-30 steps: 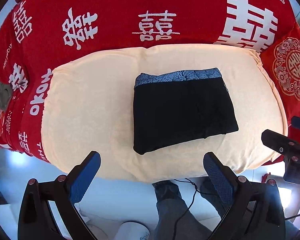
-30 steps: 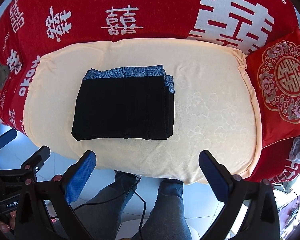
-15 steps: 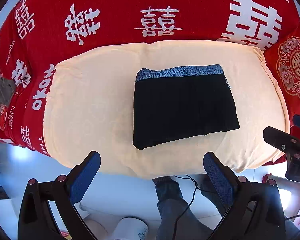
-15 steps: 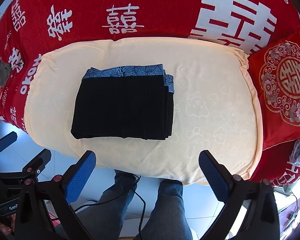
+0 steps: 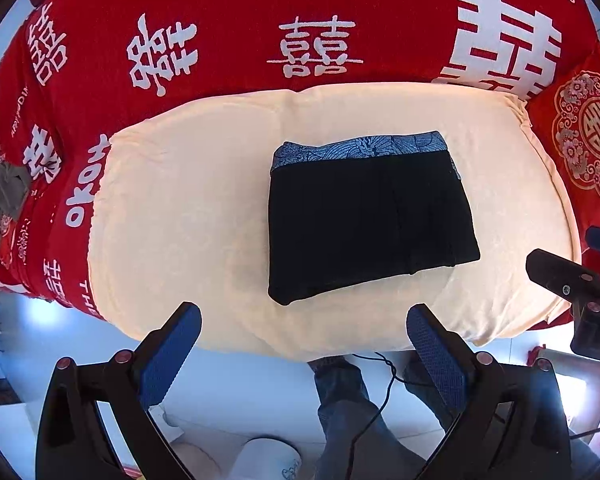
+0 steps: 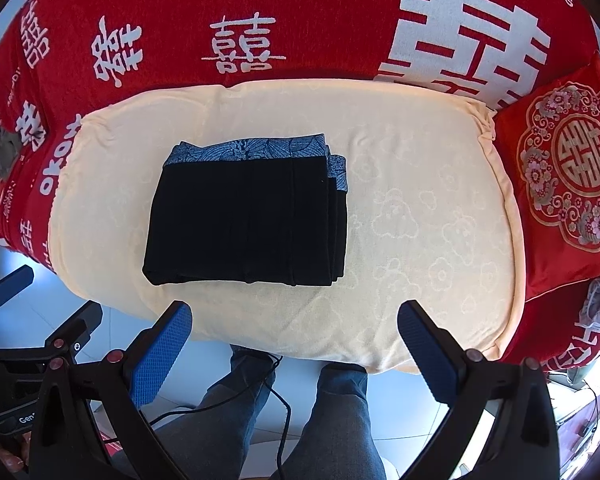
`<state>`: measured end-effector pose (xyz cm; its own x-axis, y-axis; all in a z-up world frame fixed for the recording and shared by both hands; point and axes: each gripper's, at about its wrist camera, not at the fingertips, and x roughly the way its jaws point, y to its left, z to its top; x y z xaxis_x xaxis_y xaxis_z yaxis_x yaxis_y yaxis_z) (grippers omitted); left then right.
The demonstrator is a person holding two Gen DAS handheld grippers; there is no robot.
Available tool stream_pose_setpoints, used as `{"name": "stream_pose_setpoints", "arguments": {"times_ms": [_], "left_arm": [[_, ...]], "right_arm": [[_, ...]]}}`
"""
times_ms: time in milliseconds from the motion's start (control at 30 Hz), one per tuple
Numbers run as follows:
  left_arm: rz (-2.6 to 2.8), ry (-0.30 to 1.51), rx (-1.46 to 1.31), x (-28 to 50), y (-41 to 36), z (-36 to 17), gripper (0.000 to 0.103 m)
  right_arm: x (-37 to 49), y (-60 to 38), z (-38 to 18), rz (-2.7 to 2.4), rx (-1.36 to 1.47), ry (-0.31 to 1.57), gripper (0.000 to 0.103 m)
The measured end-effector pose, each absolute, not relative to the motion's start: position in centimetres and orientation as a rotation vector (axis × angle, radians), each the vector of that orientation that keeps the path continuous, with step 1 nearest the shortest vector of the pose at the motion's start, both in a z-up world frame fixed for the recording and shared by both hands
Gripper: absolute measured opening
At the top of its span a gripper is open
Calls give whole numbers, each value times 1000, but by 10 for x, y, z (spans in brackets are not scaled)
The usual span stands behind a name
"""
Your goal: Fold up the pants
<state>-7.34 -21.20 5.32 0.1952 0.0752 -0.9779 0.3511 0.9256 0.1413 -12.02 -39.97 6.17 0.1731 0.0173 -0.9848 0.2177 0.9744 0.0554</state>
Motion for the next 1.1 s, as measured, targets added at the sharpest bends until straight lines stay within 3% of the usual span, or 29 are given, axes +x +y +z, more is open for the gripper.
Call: {"name": "stream_pose_setpoints", "arguments": {"times_ms": [1100], "left_arm": [[-240,1369,375,-70,-217,54,103]], "right_arm": [[-116,-400,60,-144,200,1396,103]]}}
